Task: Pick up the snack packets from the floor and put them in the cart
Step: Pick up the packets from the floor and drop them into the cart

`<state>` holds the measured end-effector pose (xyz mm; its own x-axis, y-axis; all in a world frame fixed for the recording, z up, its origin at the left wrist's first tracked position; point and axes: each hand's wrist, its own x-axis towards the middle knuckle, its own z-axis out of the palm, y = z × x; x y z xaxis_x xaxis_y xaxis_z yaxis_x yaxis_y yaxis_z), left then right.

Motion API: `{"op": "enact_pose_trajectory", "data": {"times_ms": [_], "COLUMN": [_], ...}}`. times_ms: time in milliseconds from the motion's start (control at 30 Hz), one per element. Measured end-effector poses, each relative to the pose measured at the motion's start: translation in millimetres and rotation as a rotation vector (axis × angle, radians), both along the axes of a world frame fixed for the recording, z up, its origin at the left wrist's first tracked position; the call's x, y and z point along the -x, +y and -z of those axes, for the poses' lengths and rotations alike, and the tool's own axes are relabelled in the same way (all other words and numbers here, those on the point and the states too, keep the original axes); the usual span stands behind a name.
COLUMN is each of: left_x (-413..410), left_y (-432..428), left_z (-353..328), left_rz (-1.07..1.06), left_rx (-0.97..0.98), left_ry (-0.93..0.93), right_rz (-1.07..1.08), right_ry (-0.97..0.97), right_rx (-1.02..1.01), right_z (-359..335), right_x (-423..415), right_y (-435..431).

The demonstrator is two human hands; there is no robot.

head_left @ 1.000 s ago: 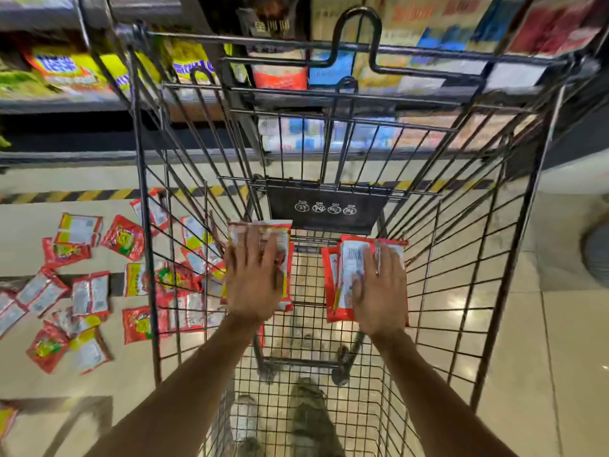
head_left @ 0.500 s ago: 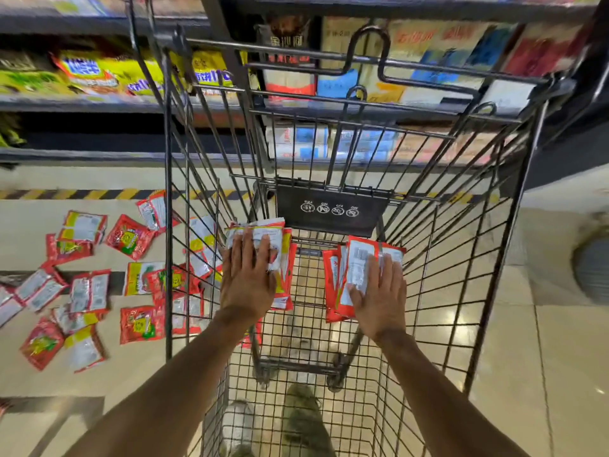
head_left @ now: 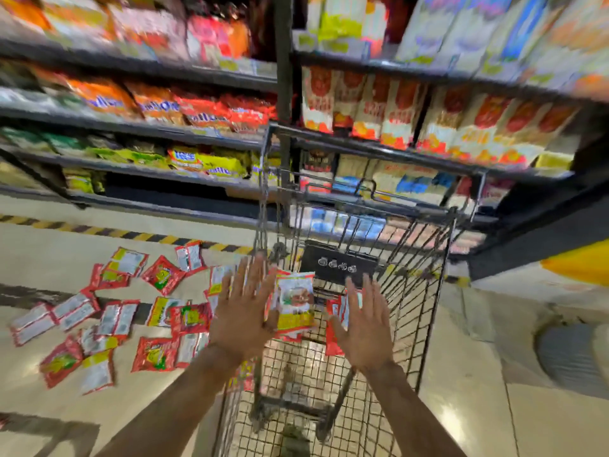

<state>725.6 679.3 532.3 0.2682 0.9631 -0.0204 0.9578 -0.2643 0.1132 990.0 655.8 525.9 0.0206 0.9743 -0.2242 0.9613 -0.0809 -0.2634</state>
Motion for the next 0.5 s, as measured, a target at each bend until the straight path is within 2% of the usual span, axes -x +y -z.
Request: {"op": "enact_pose_trajectory", "data": {"times_ms": [200, 500], "left_x": [130, 386], "left_y": [-60, -222], "left_z": [-76, -149], "left_rz": [-0.206, -0.500], "left_rx": [-0.012, -0.019], "left_ry": [-0.027, 0.014], "right_rz": [-0.158, -0.370], "right_ry": [-0.005, -0.005], "right_rx": [-0.183, -0.307], "right_z": [-86, -170], "right_x": [97, 336], "right_y": [-10, -94]}}
